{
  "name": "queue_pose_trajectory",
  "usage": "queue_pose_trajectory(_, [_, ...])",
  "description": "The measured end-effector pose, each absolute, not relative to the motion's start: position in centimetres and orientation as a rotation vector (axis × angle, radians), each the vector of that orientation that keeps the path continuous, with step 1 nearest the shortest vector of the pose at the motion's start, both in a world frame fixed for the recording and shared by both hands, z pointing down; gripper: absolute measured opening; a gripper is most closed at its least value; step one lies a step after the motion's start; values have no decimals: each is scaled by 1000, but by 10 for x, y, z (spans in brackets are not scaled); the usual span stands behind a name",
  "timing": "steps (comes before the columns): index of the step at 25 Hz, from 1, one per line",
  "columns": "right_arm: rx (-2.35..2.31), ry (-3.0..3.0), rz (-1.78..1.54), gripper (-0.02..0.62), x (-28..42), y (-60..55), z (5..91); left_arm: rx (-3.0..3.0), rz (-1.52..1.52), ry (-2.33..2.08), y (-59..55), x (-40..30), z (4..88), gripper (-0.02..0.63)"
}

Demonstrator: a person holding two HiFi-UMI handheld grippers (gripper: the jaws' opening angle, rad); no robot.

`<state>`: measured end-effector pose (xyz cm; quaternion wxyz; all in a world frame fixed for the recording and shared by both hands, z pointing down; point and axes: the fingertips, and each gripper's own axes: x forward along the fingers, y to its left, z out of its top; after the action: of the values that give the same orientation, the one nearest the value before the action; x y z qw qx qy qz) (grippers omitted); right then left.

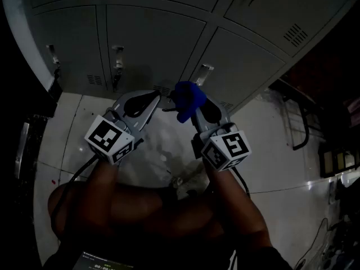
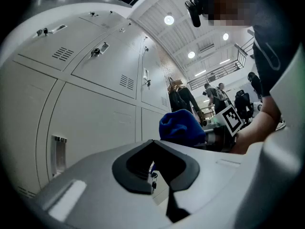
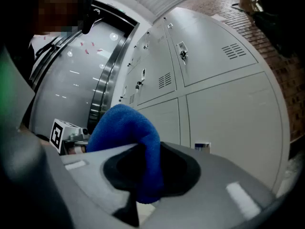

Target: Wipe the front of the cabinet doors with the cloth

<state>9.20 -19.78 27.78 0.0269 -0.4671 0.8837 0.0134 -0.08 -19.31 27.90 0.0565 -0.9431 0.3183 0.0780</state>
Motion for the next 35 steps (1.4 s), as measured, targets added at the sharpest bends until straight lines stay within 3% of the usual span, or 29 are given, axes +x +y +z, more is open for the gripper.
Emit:
queue_pose_trajectory(12, [-1586, 2572, 52, 66, 124, -243, 209, -2877, 259, 979, -198, -7, 277, 5])
queue_pose_trajectory(35, [-1732, 2404, 8, 66, 184, -303, 180, -2893, 256, 977, -201, -6, 281, 5])
